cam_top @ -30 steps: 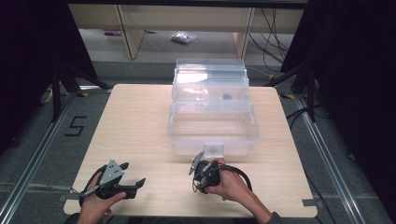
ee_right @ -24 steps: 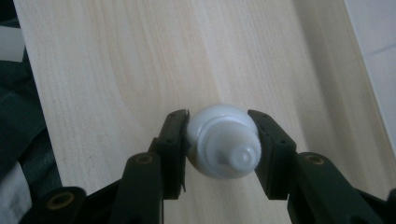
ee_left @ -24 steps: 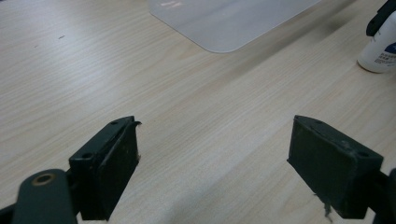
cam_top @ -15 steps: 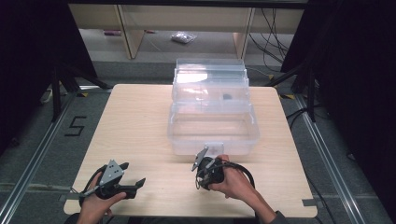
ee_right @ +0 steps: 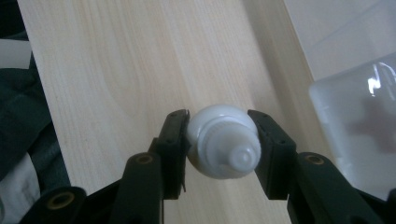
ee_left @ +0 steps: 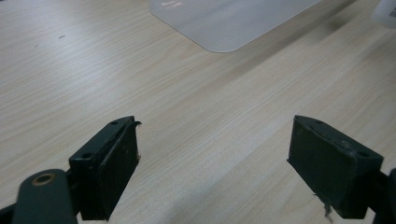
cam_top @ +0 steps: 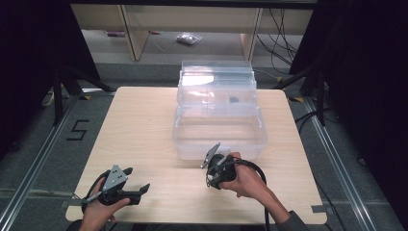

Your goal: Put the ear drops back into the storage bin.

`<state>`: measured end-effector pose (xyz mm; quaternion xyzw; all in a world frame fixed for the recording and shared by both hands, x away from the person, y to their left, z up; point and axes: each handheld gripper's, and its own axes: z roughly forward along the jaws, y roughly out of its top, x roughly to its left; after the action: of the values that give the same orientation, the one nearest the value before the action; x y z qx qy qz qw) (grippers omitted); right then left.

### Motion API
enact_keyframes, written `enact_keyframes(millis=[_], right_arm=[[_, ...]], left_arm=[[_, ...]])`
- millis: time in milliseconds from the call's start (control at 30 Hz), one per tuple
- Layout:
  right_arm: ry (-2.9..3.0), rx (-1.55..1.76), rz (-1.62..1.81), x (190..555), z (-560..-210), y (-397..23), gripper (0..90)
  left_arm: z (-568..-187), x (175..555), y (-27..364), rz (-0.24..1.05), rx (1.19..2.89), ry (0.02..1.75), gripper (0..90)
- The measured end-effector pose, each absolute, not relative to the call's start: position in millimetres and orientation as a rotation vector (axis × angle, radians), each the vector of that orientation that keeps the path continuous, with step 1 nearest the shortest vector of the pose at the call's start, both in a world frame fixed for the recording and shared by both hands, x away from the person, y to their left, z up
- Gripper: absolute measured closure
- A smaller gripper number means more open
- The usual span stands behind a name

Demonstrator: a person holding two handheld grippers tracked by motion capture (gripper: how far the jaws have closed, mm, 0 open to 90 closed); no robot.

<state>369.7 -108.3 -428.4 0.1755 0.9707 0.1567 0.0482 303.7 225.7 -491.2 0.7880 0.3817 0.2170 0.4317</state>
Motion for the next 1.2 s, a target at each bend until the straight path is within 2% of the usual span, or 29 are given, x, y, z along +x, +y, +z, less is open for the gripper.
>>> enact_keyframes(millis=[700,1200], right_arm=[[2.939,0.569,0.478,387,-398,-131,60.0],[2.898,0.631,0.497,399,-364,-158,60.0]], left_arm=[[-491,304,226,0.541,1.964,0.953,15.5],[-491,304,226,0.545,1.971,0.957,15.5]])
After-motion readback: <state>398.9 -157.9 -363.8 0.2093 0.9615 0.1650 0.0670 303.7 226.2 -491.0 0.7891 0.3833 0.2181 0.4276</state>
